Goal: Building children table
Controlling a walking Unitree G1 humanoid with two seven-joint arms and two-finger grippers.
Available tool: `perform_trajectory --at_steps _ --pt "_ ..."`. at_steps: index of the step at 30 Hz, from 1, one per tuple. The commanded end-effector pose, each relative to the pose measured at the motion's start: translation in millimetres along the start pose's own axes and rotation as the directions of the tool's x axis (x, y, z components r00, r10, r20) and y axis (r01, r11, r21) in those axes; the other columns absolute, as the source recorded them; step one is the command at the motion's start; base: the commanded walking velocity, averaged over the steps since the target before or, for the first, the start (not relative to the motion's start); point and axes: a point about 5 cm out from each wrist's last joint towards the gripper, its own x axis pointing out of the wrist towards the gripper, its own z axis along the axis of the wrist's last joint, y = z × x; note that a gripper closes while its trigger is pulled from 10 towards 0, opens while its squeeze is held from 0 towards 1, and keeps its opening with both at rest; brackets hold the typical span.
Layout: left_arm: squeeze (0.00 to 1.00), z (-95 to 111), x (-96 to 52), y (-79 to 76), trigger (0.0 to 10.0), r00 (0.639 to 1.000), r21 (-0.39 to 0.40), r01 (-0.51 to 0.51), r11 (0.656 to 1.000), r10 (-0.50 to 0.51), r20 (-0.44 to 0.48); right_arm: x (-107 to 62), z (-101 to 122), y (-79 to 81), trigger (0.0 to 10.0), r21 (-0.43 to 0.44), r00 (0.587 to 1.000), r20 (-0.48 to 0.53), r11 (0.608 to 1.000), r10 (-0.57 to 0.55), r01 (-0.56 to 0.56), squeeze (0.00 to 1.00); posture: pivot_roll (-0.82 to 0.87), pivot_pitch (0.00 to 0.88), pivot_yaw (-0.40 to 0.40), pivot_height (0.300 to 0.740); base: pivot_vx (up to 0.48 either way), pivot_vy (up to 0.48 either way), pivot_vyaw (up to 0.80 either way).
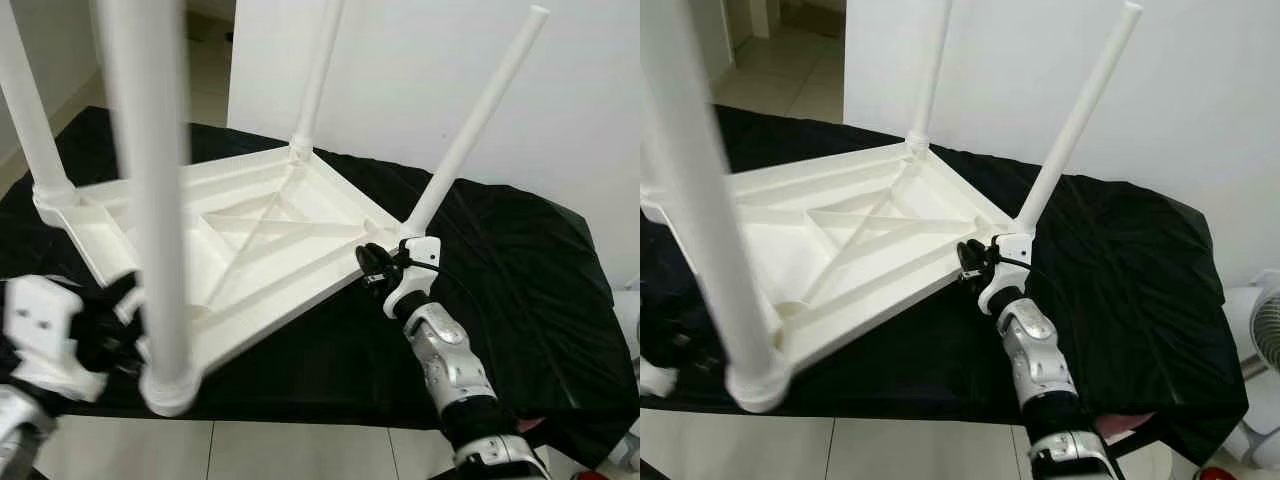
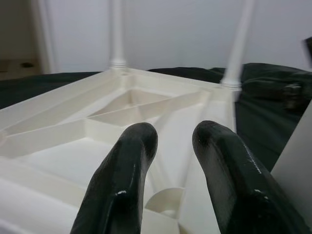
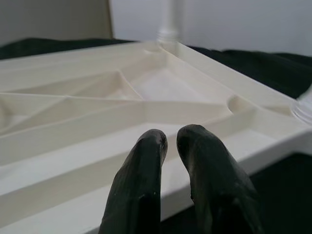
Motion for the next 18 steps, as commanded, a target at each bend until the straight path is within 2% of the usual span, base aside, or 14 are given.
perform_trajectory --at_steps 1,3,5,7,10,11,14,17,18 --pt "0.00 4 3.2 -26.1 10.0 0.945 -0.011 0.328 0.945 -0.328 0.015 -0.1 -6 -9.9 10.0 -0.020 0.994 -0.035 0.994 -0.105 0.104 0.00 0.20 0.000 -0.153 0.740 0.000 0.000 0.00" --pt "0.00 6 8.2 -39.7 10.0 0.915 -0.037 0.404 0.914 -0.403 0.025 1.4 -10 -10.9 10.0 -0.032 0.985 -0.061 0.986 -0.163 0.161 0.00 0.20 0.000 -0.149 0.740 0.000 0.000 0.00" --pt "0.00 6 8.2 -39.7 10.0 0.915 -0.037 0.404 0.914 -0.403 0.025 1.4 -10 -10.9 10.0 -0.032 0.985 -0.061 0.986 -0.163 0.161 0.00 0.20 0.000 -0.149 0.740 0.000 0.000 0.00" --pt "0.00 10 13.9 -49.0 10.0 0.891 -0.051 0.453 0.890 -0.451 0.053 2.9 -10 -11.7 10.0 -0.057 0.980 -0.064 0.981 -0.188 0.184 0.00 0.18 0.000 -0.138 0.740 0.000 0.000 0.00" --pt "0.00 11 16.7 -52.8 10.0 0.879 -0.065 0.476 0.877 -0.472 0.072 3.7 -9 -12.3 10.0 -0.074 0.979 -0.060 0.979 -0.195 0.190 0.00 0.17 0.000 -0.129 0.740 0.000 0.000 0.00" --pt "0.00 14 22.4 -59.7 10.0 0.856 -0.076 0.515 0.854 -0.507 0.106 3.4 -7 -15.0 10.0 -0.080 0.977 -0.056 0.976 -0.205 0.201 0.00 0.16 0.000 -0.126 0.740 0.000 0.000 0.00" --pt "0.00 15 26.4 -61.5 10.0 0.849 -0.086 0.526 0.846 -0.515 0.121 1.1 -8 -19.1 10.0 -0.071 0.971 -0.059 0.971 -0.231 0.226 0.00 0.16 0.000 -0.126 0.740 0.000 0.000 0.00" --pt "0.00 13 33.8 -63.6 10.0 0.840 -0.094 0.539 0.837 -0.524 0.144 -3.9 -13 -31.7 10.0 -0.047 0.941 -0.080 0.944 -0.330 0.327 0.00 0.12 0.000 -0.121 0.740 0.000 0.000 0.00" --pt "0.00 13 33.8 -63.6 10.0 0.840 -0.094 0.539 0.837 -0.524 0.144 -3.9 -13 -31.7 10.0 -0.047 0.941 -0.080 0.944 -0.330 0.327 0.00 0.12 0.000 -0.121 0.740 0.000 0.000 0.00"
